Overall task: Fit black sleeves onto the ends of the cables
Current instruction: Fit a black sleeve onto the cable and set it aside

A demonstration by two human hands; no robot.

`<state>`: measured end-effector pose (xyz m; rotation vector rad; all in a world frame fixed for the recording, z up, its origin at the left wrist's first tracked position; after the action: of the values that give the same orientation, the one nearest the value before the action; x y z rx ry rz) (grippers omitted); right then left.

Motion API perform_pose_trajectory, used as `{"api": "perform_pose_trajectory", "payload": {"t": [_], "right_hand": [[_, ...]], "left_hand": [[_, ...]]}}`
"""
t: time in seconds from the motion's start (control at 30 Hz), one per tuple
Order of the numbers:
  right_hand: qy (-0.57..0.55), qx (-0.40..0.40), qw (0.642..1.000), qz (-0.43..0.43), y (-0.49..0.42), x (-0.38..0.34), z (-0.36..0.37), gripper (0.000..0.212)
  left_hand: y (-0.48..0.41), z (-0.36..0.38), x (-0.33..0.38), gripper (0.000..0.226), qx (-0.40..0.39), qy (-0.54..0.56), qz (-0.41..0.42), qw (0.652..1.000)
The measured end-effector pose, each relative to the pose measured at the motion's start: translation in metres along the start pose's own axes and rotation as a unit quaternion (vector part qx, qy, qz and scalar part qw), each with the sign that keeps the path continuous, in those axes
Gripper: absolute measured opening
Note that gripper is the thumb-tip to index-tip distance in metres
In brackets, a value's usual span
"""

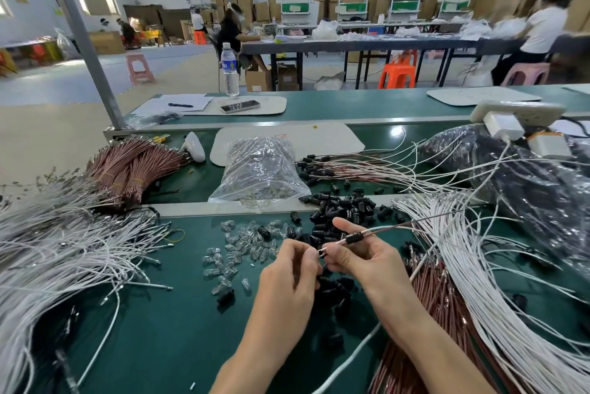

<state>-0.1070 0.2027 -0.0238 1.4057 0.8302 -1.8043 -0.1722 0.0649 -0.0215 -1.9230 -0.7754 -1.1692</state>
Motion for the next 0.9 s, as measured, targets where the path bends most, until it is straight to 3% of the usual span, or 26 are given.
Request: {"api": "perform_pose_trajectory", "payload": {"t": [0.2,0.6,0.7,0.8,0.9], "right_hand": [[-0.044,-0.033,0.998,0.033,0.002,0.009,0.01,0.059],[-0.042,-0.033,0.998,0.014,0.004,0.008,0.01,0.032],[-0.045,-0.007,0.999,0.013,0.002,0.008,0.002,0.035],[-0.089,0.01,0.996,0.029,-0.001,0.01,-0.006,0.043],[-0.108,0.015,0.993,0.04,-0.003,0.012,-0.006,0.048]], "left_hand": [[0.0,-0.003,0.005,0.016,0.017,-0.013,0.027,0.999],[0.0,-0.002,0.006,0.015,-0.003,-0.029,0.008,1.0],[-0.005,-0.029,0.006,0.016,0.073,-0.135,0.032,0.988],[-0.011,-0.074,-0.008,0.026,0.177,-0.317,-0.036,0.931],[-0.013,-0.089,-0.034,0.037,0.13,-0.389,-0.153,0.899]]}}
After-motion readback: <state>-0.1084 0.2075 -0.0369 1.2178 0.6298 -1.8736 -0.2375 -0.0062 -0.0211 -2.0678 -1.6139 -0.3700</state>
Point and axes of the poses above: each hand's wrist, its own y-axis away from the middle knuckle, its own z-axis out of the palm, x = y × z, the point moved 8 cm from there along -y, towards the middle knuckle, and after that the axes turned 1 degree about -z, right-handed, at the moved point
